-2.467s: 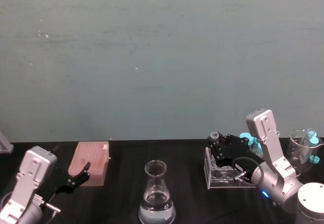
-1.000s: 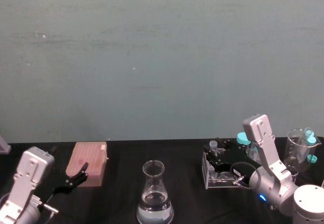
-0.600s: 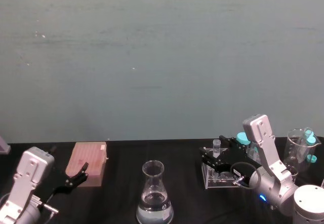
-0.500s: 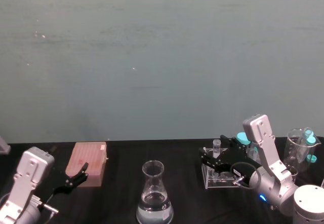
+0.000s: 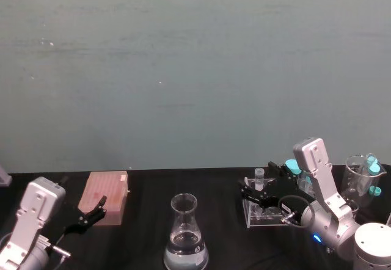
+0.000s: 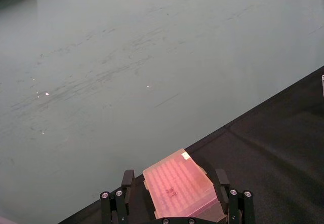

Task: Pour the liquid from the test tube into the beaker using one hand.

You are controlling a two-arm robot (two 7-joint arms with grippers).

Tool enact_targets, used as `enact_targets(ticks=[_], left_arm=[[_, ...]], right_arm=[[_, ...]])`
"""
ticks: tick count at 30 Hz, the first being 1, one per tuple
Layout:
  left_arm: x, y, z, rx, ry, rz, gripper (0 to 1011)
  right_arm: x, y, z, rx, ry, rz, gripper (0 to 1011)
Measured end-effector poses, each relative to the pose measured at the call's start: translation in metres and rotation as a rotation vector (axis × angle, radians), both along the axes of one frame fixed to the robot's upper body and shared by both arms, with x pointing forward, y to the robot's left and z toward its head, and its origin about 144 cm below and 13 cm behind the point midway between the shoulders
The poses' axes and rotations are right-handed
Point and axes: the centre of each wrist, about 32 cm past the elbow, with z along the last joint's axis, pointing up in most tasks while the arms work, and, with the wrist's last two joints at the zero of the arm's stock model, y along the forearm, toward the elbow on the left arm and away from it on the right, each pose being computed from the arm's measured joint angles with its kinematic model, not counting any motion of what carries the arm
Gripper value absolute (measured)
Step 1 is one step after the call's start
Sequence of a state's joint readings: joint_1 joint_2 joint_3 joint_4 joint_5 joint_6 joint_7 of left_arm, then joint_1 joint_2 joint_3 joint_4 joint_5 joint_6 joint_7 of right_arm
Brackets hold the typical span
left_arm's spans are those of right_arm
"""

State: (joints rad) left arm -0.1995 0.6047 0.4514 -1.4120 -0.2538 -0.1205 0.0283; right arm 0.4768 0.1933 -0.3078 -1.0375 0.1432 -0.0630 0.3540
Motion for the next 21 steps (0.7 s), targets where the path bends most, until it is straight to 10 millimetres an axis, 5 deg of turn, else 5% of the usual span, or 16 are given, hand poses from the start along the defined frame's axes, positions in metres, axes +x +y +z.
enact_targets(ticks=[21], left_arm=[[0.0000, 0.0000, 0.0000, 0.000, 0.000, 0.000, 1000]], right_arm=[[0.0000, 0.0000, 0.0000, 0.000, 0.000, 0.000, 1000]])
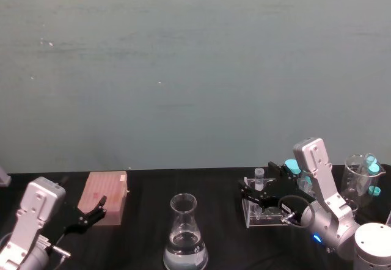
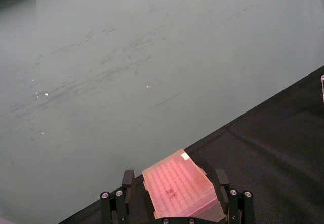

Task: Pour the liquid from the test tube into the beaker using one hand.

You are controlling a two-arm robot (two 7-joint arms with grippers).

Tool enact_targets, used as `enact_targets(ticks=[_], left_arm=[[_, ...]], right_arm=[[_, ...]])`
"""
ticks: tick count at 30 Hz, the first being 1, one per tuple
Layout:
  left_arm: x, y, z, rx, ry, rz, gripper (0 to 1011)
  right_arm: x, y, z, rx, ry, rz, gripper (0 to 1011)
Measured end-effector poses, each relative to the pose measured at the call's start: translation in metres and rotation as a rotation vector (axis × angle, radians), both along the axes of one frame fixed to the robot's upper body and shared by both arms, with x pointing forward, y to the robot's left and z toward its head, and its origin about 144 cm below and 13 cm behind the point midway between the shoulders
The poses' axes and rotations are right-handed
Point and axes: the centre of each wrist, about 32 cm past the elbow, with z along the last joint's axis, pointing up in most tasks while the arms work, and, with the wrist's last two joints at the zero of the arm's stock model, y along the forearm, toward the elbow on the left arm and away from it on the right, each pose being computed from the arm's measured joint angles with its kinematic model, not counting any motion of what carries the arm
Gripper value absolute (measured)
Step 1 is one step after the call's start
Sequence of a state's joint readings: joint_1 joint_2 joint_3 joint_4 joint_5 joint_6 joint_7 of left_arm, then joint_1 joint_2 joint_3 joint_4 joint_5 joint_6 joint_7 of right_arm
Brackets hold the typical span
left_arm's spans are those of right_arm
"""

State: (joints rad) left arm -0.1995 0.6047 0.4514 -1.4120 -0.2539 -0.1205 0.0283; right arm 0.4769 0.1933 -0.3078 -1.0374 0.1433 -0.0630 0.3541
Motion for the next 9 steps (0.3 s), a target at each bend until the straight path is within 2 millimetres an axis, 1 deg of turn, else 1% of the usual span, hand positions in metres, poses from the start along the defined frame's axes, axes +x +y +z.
enact_targets(ticks=[9], left_arm=[[0.0000, 0.0000, 0.0000, 0.000, 0.000, 0.000, 1000]], right_arm=[[0.0000, 0.0000, 0.0000, 0.000, 0.000, 0.000, 1000]])
